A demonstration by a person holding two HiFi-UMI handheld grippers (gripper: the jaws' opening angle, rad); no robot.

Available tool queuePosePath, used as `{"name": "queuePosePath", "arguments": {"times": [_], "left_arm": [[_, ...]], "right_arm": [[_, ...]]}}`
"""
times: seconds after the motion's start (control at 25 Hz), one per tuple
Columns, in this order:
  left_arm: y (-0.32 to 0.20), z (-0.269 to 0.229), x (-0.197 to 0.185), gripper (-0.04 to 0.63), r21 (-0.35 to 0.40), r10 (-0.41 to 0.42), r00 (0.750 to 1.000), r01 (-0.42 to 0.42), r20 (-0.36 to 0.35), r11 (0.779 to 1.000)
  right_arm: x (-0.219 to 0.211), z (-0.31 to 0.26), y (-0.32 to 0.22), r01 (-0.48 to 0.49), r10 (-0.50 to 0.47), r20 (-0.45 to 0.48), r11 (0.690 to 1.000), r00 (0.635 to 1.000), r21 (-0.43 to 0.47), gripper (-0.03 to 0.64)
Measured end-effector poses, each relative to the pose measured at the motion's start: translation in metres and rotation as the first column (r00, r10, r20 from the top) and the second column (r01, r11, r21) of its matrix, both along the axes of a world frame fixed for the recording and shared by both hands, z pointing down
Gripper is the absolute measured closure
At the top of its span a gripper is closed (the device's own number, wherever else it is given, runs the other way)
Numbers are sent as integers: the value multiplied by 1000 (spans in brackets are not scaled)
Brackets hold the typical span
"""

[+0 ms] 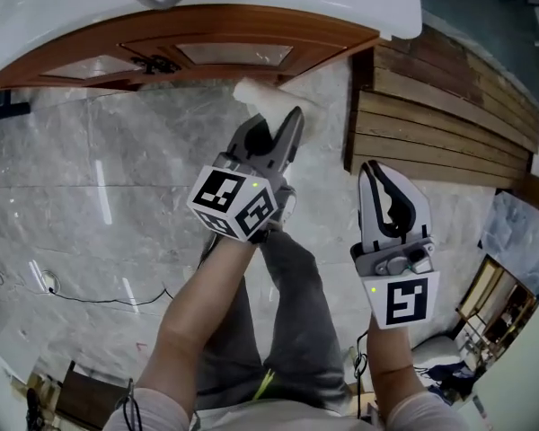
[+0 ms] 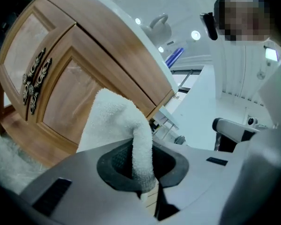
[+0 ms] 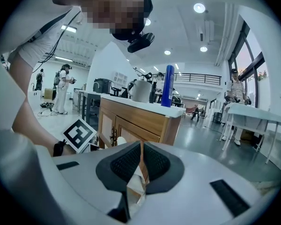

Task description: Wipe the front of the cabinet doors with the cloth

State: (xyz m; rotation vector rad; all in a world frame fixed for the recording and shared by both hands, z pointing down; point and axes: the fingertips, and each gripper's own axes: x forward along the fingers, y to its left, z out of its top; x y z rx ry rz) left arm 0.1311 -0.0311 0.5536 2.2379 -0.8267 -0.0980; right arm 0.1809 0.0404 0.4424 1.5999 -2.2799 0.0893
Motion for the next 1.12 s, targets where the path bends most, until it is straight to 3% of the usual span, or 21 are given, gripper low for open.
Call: {"name": "queuePosePath", "arguments": {"times": [0.24, 0.52, 1.12], "left_arm": [[22, -78, -13, 543, -13, -3, 1000, 3, 4, 1000], [18, -157, -34, 543, 3, -31, 1000, 31, -3, 1000], [8, -335, -79, 543, 123, -70, 998, 70, -7, 990]], "right_arm": [[-16, -77, -2, 41, -41, 14, 999, 999, 24, 572], [-27, -129, -12, 74, -75, 9, 997, 997, 14, 572], [-89, -270, -23, 146, -150, 83, 988, 985, 60, 572]]}}
